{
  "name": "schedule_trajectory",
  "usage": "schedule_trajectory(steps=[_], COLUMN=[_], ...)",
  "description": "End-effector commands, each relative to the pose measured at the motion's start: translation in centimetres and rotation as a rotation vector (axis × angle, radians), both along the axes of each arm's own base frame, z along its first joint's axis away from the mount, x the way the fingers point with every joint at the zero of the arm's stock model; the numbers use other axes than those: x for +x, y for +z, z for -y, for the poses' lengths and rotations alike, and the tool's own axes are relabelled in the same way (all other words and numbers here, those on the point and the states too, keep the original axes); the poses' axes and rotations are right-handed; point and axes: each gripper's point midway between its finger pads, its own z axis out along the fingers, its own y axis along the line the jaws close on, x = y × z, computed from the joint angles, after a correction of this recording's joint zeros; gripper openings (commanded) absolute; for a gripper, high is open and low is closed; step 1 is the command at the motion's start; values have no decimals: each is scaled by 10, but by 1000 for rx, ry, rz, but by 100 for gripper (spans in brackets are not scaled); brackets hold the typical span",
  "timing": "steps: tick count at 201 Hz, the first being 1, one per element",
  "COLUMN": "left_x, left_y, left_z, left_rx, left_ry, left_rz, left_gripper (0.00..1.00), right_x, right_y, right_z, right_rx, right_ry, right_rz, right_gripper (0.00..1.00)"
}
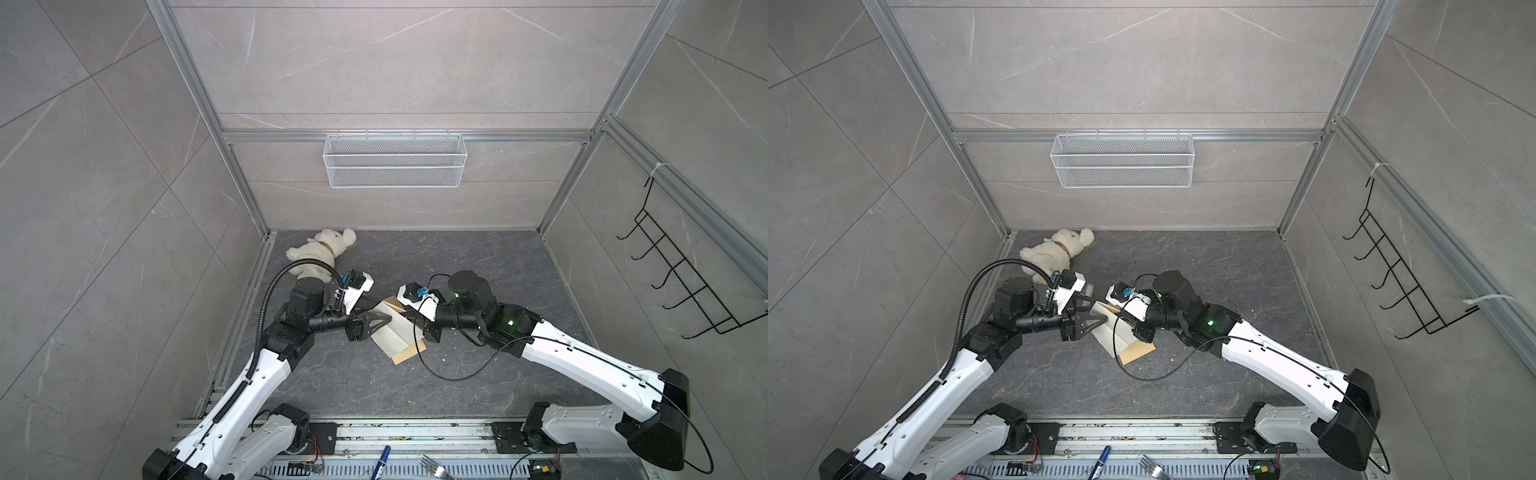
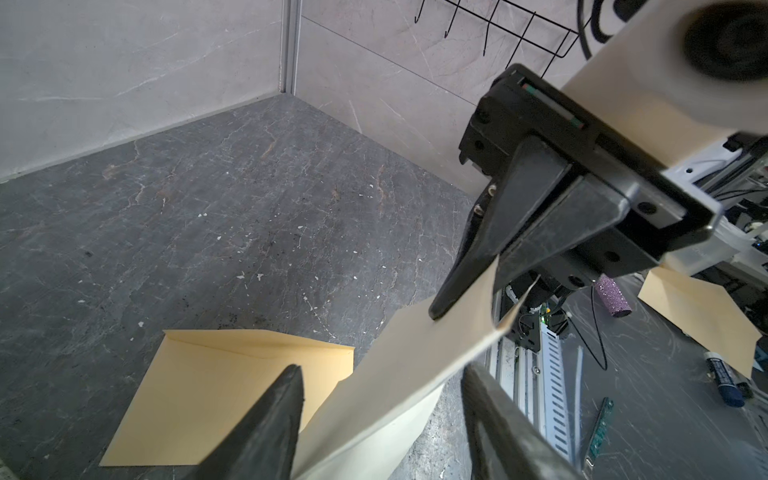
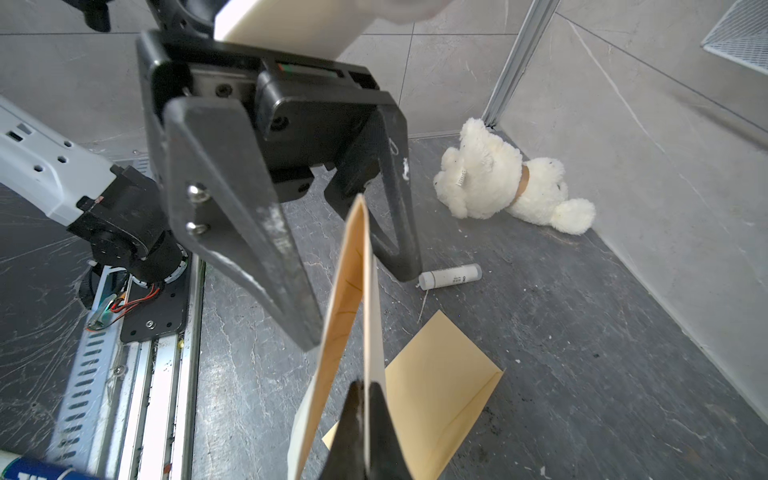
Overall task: Place the letter into the envelope and seal it
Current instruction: 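Carry the letter toward the left gripper while the left gripper reaches to it, then grasp the letter's free edge with the left gripper, holding it with both grippers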
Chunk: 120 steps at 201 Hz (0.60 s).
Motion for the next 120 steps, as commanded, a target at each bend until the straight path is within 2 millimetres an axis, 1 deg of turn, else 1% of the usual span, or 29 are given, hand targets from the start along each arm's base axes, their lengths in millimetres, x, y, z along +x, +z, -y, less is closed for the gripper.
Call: schedule_trajectory(steps=[1,18,37,45,52,73,82,93,120], left_x=[-10,-10,-10,-10,-10,-11,-11,-9,-9], left_y=[13,12,12,11,11,11,11,9,7], left_z=[4,4,4,4,4,4,4,3,0], left_rx=[-43,-46,-46,-47,-46,-46,-45,-38,-21], left_ry=[-58,-65,-64,-64,-64,-63,-60,-49,-37], left_rz=[74,73,71,71,73,75,80,88,141], left_gripper=[47,37,28,22,17,0,0,0,0], right_x=[-3,-2,1,2,4,10,15,21,28], right_y=[6,8,8,9,10,14,16,20,32], right_z=[-4,-4,-4,-4,-3,-1,3,10,37], right_rx=[-15,-15,-17,-17,-17,-20,-26,-41,-84], right_ry=[36,31,18,13,7,-31,-60,-103,-199], right_rz=[17,27,34,37,44,67,85,116,213], right_gripper=[0,0,0,0,2,13,20,28,47])
